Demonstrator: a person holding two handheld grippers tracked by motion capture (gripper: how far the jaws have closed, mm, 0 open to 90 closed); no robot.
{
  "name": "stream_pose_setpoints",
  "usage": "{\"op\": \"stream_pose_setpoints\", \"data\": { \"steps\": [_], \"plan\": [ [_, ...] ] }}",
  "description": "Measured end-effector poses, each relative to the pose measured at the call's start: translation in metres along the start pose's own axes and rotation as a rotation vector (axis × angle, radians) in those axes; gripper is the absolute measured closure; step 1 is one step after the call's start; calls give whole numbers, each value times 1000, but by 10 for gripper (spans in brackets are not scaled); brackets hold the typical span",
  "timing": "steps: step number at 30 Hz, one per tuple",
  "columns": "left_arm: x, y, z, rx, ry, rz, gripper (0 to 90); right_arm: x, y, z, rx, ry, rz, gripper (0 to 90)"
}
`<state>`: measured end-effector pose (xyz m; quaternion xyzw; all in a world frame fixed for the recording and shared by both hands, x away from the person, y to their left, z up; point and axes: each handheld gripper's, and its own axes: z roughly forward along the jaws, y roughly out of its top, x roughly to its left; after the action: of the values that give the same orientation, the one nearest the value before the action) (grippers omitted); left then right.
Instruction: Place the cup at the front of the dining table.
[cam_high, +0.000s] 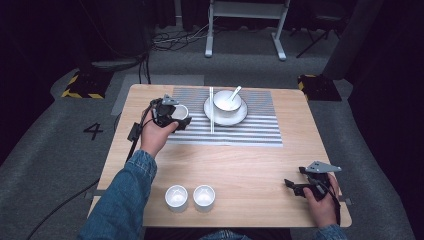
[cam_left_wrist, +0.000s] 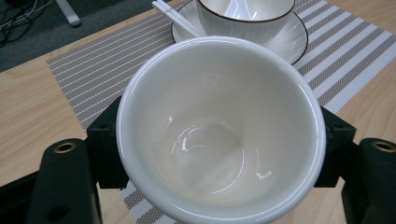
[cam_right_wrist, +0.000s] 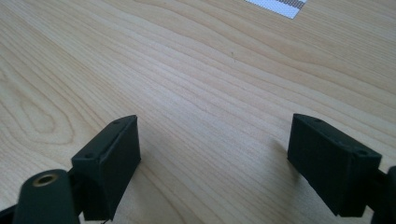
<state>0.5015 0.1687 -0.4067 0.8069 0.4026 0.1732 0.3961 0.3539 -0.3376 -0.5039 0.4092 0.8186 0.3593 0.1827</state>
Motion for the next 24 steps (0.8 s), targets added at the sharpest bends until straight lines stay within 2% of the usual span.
{"op": "stream_pose_setpoints", "data": {
  "steps": [7,10,15,24],
  "plan": [
    [3,4,24,-9,7,-31,263,0,0,0,1,0,1,172],
    [6,3,34,-21,-4,-52,264,0,0,0,0,0,0,172],
    [7,4,52,15,26,-25,263,0,0,0,1,0,1,172],
    [0,6,77,18,8,9,264,0,0,0,1,0,1,172]
  ]
}}
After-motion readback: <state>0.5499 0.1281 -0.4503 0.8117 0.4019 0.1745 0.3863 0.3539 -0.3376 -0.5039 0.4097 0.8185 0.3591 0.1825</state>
